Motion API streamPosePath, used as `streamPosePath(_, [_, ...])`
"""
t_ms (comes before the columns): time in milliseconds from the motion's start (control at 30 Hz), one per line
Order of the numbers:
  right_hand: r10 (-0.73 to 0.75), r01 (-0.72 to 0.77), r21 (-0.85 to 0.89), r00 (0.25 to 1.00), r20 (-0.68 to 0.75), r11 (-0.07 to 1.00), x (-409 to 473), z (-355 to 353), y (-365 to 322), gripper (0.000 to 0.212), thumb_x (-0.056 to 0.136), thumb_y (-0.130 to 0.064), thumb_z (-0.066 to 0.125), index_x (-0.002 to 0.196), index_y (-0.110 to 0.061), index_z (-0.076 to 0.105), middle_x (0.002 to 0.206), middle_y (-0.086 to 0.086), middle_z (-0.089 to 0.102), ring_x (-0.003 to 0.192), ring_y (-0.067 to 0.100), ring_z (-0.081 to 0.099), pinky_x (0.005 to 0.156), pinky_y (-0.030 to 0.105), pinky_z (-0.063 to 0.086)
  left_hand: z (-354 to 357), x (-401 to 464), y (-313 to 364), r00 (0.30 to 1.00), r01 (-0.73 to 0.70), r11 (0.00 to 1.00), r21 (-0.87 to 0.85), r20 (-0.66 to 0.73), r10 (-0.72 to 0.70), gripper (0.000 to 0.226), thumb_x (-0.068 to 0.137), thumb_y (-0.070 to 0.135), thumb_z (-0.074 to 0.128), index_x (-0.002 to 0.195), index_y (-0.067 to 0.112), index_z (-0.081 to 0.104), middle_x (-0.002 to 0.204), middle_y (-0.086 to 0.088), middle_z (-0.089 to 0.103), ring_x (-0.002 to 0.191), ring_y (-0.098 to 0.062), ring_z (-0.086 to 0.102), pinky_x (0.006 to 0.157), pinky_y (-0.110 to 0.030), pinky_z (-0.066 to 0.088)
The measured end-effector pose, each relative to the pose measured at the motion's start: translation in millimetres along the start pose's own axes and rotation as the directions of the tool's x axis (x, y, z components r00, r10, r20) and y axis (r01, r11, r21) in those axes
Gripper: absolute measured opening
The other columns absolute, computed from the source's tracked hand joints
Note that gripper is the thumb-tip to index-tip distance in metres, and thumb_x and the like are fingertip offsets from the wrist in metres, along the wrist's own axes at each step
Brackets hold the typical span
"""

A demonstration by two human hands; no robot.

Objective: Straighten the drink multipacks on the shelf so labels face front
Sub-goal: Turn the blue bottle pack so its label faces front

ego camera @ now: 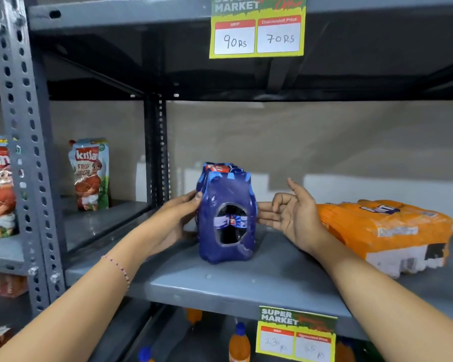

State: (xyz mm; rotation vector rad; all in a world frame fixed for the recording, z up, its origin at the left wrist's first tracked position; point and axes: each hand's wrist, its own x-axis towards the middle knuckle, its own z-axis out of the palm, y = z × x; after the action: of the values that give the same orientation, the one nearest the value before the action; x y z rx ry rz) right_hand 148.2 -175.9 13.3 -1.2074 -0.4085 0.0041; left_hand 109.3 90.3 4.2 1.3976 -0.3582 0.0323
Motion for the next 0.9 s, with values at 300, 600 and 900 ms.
streamPosePath(300, [-0.163, 0.085, -0.298, 0.955, -0.248, 0.951, 7.7, 5.5, 5.9, 0.02, 0.099, -0.029, 0.051, 0.094, -0.015, 0.063, 0.109, 0.006, 0.066, 0.095, 0.017, 0.062, 0.072, 0.031, 0.048, -48.5, -1.3, 20.7, 0.952, -0.155, 0.941, 0.302, -0.21, 0.224, 0.061, 0.063, 0.008, 0.094, 0.119, 0.013, 0.069, 0.128, -0.015, 0.073, 0.08, -0.003, 0.078, 0.072, -0.024, 0.064])
streamPosePath(600, [-0.15, 0.021, -0.387, 0.94, -0.307, 0.922, 13.1, 3.0, 15.8, 0.003, 0.096, -0.024, 0.058, 0.094, -0.024, 0.057, 0.103, -0.004, 0.06, 0.113, 0.022, 0.057, 0.09, 0.039, 0.048, -15.2, -13.6, 17.0, 0.969, -0.144, 0.855, 0.498, -0.102, 0.223, 0.096, 0.034, 0.042, 0.099, 0.12, 0.033, 0.059, 0.122, 0.009, 0.069, 0.104, -0.012, 0.072, 0.08, -0.028, 0.06])
streamPosePath(900, [-0.083, -0.013, -0.409, 0.973, -0.216, 0.912, 15.9, 13.2, 12.1, 0.018, 0.096, -0.034, 0.059, 0.098, -0.016, 0.06, 0.103, -0.006, 0.068, 0.106, 0.018, 0.06, 0.092, 0.04, 0.046, -63.1, 11.4, 6.4, 0.884, 0.026, 0.904, 0.427, -0.433, 0.179, 0.018, 0.097, -0.006, 0.054, 0.09, 0.0, 0.07, 0.083, -0.015, 0.072, 0.062, -0.02, 0.07, 0.062, -0.033, 0.06])
